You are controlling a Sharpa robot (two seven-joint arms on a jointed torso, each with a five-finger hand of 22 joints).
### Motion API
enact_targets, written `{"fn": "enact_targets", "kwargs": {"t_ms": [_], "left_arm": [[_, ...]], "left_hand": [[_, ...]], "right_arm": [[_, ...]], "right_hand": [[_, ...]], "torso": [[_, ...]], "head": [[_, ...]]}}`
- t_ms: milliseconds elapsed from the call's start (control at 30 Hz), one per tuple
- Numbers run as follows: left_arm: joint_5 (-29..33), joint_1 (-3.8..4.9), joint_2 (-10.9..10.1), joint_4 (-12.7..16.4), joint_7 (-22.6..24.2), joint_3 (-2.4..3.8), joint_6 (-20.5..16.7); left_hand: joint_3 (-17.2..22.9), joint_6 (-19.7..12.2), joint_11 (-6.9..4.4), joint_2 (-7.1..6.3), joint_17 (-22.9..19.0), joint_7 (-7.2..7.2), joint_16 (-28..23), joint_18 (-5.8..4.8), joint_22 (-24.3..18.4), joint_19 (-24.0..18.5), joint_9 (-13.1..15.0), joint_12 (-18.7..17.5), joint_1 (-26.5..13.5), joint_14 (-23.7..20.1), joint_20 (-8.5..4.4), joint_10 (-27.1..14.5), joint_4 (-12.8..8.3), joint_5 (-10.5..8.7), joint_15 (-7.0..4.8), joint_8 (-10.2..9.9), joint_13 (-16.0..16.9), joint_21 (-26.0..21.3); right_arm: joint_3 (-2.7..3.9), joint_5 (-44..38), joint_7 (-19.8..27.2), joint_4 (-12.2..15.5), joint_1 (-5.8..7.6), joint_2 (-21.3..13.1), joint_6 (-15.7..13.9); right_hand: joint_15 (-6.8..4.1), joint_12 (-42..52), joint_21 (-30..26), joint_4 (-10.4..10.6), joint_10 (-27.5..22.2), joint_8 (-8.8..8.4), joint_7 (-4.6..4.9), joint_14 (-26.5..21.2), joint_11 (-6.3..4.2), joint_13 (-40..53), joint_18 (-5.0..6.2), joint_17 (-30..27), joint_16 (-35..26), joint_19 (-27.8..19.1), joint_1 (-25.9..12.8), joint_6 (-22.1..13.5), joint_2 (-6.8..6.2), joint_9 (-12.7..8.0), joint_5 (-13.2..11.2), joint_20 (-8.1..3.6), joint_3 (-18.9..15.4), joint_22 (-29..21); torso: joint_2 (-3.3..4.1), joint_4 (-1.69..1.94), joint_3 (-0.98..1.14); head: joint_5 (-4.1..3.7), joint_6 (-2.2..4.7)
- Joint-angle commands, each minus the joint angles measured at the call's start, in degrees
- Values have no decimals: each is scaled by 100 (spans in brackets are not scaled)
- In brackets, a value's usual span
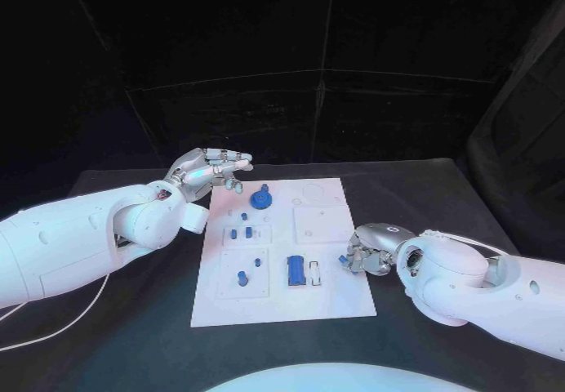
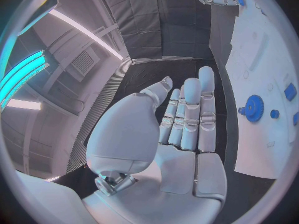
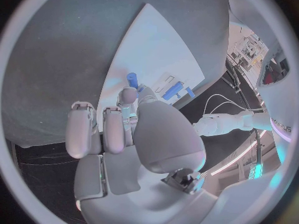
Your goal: Assemble the parts on the task board
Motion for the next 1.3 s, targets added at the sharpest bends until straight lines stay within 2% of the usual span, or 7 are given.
{"fn": "enact_targets", "kwargs": {"t_ms": [33, 233, 400, 633, 733, 1300], "left_arm": [[15, 7, 2, 9, 20, 4, 66], [15, 7, 4, 9, 19, 4, 70], [15, 7, 3, 15, 18, 4, 71], [15, 7, 2, 22, 11, 4, 78], [15, 7, 0, 27, 9, 4, 82], [15, 8, -5, 34, 3, 4, 98]], "left_hand": [[-42, -37, 11, 21, -5, -7, -20, 32, -5, -34, -9, 20, 17, -38, -8, -31, -4, 3, 10, 20, 0, -31], [-42, -37, 11, 21, -5, -7, -20, 32, -5, -34, -9, 20, 17, -38, -8, -31, -4, 3, 10, 20, 0, -31], [-41, -39, 11, 23, -5, -8, -18, 33, -7, -34, -9, 24, 24, -39, -8, -34, -8, 3, 10, 24, 0, -33], [-41, -39, 11, 23, -5, -8, -18, 33, -7, -34, -9, 24, 24, -39, -8, -34, -8, 3, 10, 24, 0, -33], [-41, -39, 11, 23, -5, -8, -18, 33, -7, -34, -9, 24, 24, -39, -8, -34, -8, 3, 10, 24, 0, -33], [-41, -39, 11, 23, -5, -8, -18, 33, -7, -34, -9, 24, 24, -39, -8, -34, -8, 3, 10, 24, 0, -33]], "right_arm": [[2, 518, -13, 76, 7, -1, -669], [2, 1145, 52, 117, 7, 41, -1042], [2, 1531, 105, 115, 8, 90, -1106], [1, 1775, 41, 21, 8, 237, -791], [1, 1810, 2, -34, 8, 321, -672], [1, 1531, -108, -216, 8, 668, -499]], "right_hand": [[-29, 25, 15, 59, 44, -72, 15, 292, 19, 18, -41, 11, 24, 48, -1, 64, -85, -17, -42, 15, 46, 264], [-24, 50, 23, 146, 65, -135, 20, 296, 25, 55, -43, 33, 35, 54, -89, 115, -192, -36, -78, 21, 56, 276], [-24, 48, 25, 154, 65, -156, 21, 297, 25, 60, -43, 40, 38, 55, -94, 126, -229, -43, -78, 21, 64, 279], [-36, 89, 41, 259, 114, -171, -12, 302, 3, 110, -47, 68, 54, 69, -215, 284, -267, -30, -58, 17, 93, 303], [-54, 114, 55, 289, 154, -171, -42, 306, -19, 143, -51, 95, 68, 82, -295, 383, -288, -8, 63, 4, 92, 325], [-87, 121, 83, 284, 209, -149, -99, 314, -62, 166, -61, 141, 94, 108, -364, 536, -284, 45, 110, -24, 110, 366]], "torso": [[1, -3, 2], [-1, -5, -2], [0, -6, -6], [-7, -7, -5], [-5, -6, -3], [-11, -27, 7]], "head": [[18, -9], [22, -21], [18, -35], [30, -50], [38, -54], [69, -68]]}}
